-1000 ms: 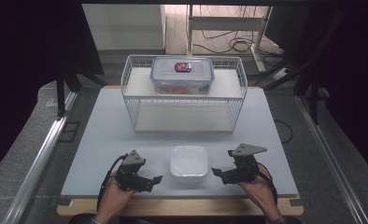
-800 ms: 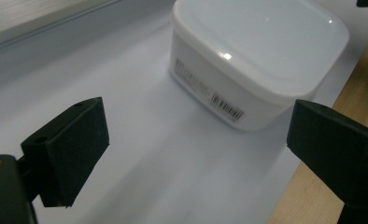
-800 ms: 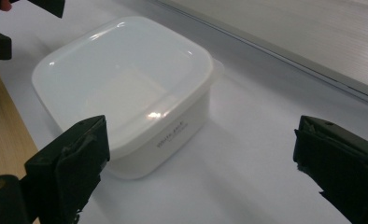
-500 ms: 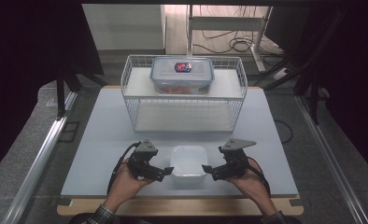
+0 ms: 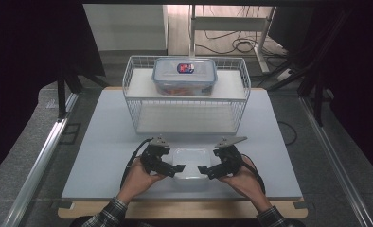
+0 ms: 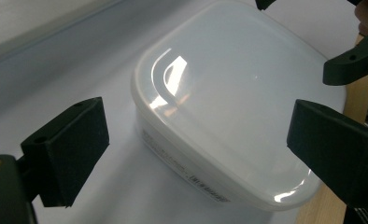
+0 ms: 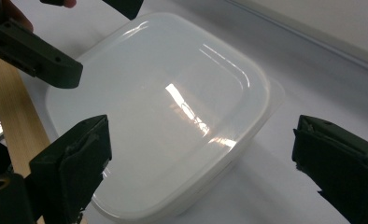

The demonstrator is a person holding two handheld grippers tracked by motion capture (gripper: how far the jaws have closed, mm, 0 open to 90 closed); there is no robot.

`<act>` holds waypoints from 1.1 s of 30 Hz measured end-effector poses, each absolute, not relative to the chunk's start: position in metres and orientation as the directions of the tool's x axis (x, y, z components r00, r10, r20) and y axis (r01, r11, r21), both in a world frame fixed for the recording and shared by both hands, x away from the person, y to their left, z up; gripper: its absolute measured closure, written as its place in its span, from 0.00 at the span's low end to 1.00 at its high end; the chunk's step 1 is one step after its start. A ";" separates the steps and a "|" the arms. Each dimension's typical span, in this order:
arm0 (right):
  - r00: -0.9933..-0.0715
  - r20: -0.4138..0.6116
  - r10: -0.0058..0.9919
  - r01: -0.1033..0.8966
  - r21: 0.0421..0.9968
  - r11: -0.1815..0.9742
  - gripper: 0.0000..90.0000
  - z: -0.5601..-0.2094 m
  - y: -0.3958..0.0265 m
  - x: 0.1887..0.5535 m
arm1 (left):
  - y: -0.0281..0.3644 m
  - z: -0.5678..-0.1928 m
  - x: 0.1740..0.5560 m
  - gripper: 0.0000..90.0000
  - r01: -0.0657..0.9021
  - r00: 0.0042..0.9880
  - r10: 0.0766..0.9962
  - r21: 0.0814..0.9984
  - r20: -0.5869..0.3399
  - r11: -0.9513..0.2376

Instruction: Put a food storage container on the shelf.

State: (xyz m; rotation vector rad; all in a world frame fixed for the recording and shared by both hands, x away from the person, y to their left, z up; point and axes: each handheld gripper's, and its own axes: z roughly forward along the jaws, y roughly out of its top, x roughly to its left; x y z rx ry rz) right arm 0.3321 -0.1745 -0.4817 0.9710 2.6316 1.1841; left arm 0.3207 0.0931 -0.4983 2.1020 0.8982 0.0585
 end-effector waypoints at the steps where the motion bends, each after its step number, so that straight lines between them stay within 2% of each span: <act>1: -0.791 0.172 0.587 0.520 0.694 0.497 0.05 -0.484 -0.175 0.333 | 0.092 -0.500 0.321 0.05 0.579 0.746 0.613 0.710 -0.261 -0.402; 7: -0.779 0.269 0.566 0.572 0.674 0.468 0.09 -0.490 -0.174 0.335 | 0.087 -0.506 0.321 0.04 0.613 0.746 0.567 0.691 -0.348 -0.382; 9: -0.777 0.301 0.552 0.588 0.660 0.468 0.10 -0.492 -0.174 0.335 | 0.086 -0.507 0.319 0.03 0.619 0.742 0.571 0.687 -0.351 -0.382; 12: -0.767 0.326 0.553 0.609 0.641 0.467 0.14 -0.492 -0.175 0.333 | 0.087 -0.503 0.313 0.08 0.612 0.738 0.589 0.696 -0.331 -0.376; 16: -0.762 0.322 0.562 0.614 0.635 0.469 0.28 -0.486 -0.181 0.325 | 0.095 -0.500 0.306 0.23 0.622 0.713 0.612 0.712 -0.341 -0.327; 17: -0.763 0.311 0.567 0.610 0.637 0.471 0.37 -0.482 -0.183 0.322 | 0.098 -0.499 0.304 0.28 0.653 0.694 0.614 0.689 -0.377 -0.315; 19: -0.760 0.302 0.576 0.608 0.644 0.464 0.46 -0.478 -0.186 0.317 | 0.100 -0.499 0.302 0.34 0.668 0.684 0.613 0.678 -0.396 -0.307; 21: -0.757 0.298 0.581 0.608 0.647 0.460 0.50 -0.477 -0.188 0.315 | 0.104 -0.501 0.299 0.37 0.698 0.666 0.601 0.653 -0.442 -0.293; 24: -0.747 0.296 0.595 0.609 0.663 0.435 0.59 -0.475 -0.193 0.309 | 0.105 -0.499 0.291 0.45 0.699 0.653 0.620 0.660 -0.435 -0.273; 27: -0.724 0.313 0.615 0.632 0.657 0.410 0.62 -0.475 -0.194 0.308 | 0.108 -0.492 0.288 0.62 0.691 0.645 0.645 0.674 -0.410 -0.261; 31: -0.692 0.357 0.627 0.666 0.652 0.363 0.68 -0.476 -0.198 0.308 | 0.112 -0.493 0.288 0.69 0.720 0.615 0.640 0.660 -0.461 -0.216; 33: -0.679 0.366 0.637 0.673 0.656 0.341 0.71 -0.475 -0.198 0.308 | 0.112 -0.492 0.287 0.72 0.714 0.610 0.649 0.670 -0.455 -0.201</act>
